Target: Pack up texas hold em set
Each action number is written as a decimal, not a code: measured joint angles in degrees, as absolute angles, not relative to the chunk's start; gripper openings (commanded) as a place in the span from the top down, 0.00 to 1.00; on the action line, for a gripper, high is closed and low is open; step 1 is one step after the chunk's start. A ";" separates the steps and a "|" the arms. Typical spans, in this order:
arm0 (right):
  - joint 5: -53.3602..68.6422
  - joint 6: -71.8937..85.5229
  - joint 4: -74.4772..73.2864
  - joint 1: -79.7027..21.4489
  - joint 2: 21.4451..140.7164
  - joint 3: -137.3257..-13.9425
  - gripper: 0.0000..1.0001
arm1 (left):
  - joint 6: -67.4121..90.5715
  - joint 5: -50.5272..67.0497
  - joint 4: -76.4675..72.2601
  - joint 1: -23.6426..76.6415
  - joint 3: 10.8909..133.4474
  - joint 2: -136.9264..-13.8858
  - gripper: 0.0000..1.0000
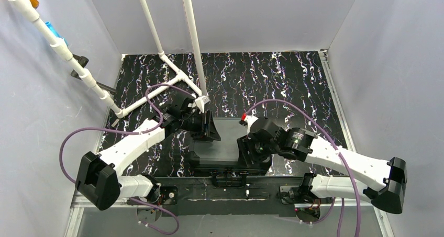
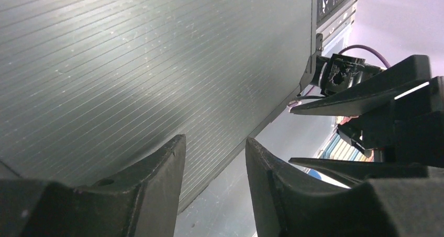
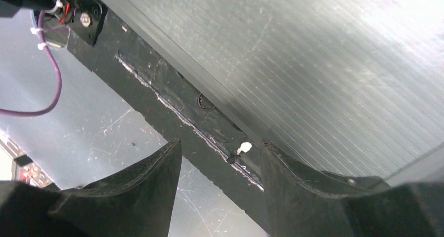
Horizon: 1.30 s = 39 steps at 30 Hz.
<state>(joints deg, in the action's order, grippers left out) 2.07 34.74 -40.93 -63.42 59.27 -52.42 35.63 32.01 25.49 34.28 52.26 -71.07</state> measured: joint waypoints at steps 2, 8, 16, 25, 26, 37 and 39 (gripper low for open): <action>3.18 34.14 -38.67 -64.13 59.07 -50.47 0.37 | 35.98 32.11 23.28 34.61 50.68 -71.11 0.60; 3.05 32.41 -33.08 -73.31 62.44 -48.84 0.38 | 39.09 33.85 15.38 36.08 39.51 -65.86 0.66; -6.89 27.98 -30.79 -85.14 75.98 -49.56 0.63 | 45.17 32.60 8.74 36.18 29.35 -55.72 0.68; -20.95 20.55 -32.91 -94.22 90.20 -55.92 0.63 | 46.59 29.15 11.18 36.58 28.97 -52.51 0.68; -21.57 19.82 -32.97 -94.46 90.76 -56.26 0.63 | 46.61 28.92 11.50 36.58 29.02 -52.33 0.68; -24.30 14.55 -32.77 -95.09 92.66 -57.36 0.62 | 46.62 27.02 15.26 36.60 30.54 -51.92 0.69; -24.29 13.99 -32.67 -95.19 92.66 -57.34 0.59 | 46.60 26.95 15.39 36.60 30.63 -51.95 0.69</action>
